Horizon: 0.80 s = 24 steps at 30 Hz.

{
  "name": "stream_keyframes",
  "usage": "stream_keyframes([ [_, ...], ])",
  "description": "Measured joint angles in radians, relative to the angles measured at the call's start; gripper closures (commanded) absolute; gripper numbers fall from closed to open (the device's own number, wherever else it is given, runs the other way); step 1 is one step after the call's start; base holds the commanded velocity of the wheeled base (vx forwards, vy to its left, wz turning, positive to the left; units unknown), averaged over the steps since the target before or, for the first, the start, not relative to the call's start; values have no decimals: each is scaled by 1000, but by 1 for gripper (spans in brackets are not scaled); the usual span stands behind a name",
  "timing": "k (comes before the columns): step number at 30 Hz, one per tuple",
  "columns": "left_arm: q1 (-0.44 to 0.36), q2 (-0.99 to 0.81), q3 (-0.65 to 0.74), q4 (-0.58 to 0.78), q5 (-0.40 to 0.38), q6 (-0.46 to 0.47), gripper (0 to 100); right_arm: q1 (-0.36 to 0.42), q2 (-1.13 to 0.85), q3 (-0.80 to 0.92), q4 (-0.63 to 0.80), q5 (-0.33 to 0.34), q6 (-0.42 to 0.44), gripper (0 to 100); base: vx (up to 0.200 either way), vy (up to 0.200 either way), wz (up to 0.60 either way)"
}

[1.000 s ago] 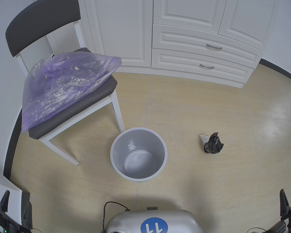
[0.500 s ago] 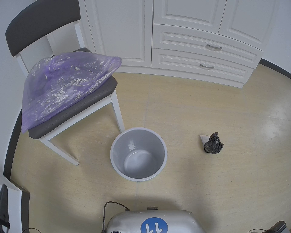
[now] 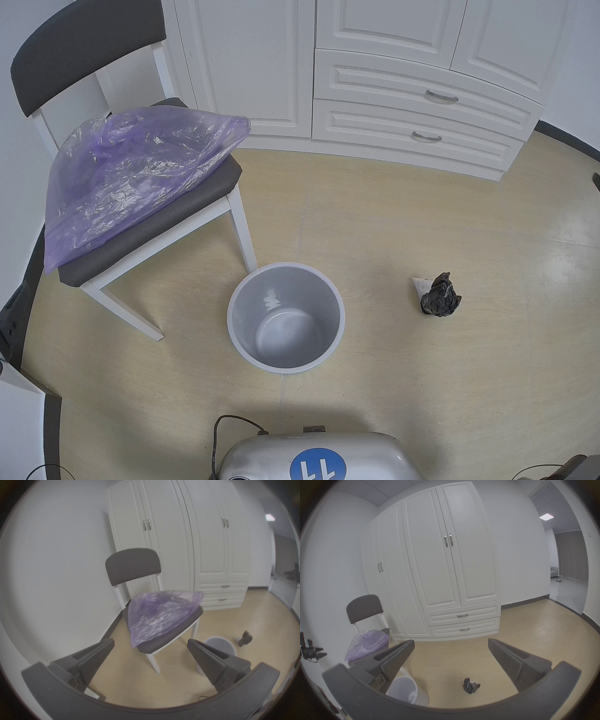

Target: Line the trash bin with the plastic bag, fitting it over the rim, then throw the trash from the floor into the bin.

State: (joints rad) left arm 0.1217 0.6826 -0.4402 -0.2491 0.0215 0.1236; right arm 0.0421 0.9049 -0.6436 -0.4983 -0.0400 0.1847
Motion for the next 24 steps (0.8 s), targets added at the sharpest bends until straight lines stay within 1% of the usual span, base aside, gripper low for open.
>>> stream_keyframes([
  [1, 27, 60, 0, -40, 4, 30, 0, 25, 70, -2, -56, -33, 14, 0, 0, 0, 0],
  [3, 36, 85, 1, -59, 5, 42, 0, 35, 99, 0, -82, -45, 21, 0, 0, 0, 0],
  [6, 66, 185, 5, -151, 5, 90, 0, 75, 223, 17, -199, -81, 46, 0, 0, 0, 0],
  [9, 84, 273, 7, -241, -26, 122, 0, 98, 322, 33, -325, -100, 63, 0, 0, 0, 0],
  [11, 97, 331, 8, -283, -60, 140, 0, 109, 372, 45, -379, -107, 70, 0, 0, 0, 0],
  [15, 140, 449, 11, -354, -108, 184, 0, 140, 440, 64, -416, -118, 80, 0, 0, 0, 0],
  [17, 171, 493, 13, -386, -117, 196, 0, 154, 457, 69, -422, -120, 81, 0, 0, 0, 0],
  [22, 256, 604, 20, -509, -148, 209, 0, 188, 484, 77, -431, -133, 82, 0, 0, 0, 0],
  [24, 280, 641, 24, -561, -179, 210, 0, 199, 490, 79, -433, -145, 81, 0, 0, 0, 0],
])
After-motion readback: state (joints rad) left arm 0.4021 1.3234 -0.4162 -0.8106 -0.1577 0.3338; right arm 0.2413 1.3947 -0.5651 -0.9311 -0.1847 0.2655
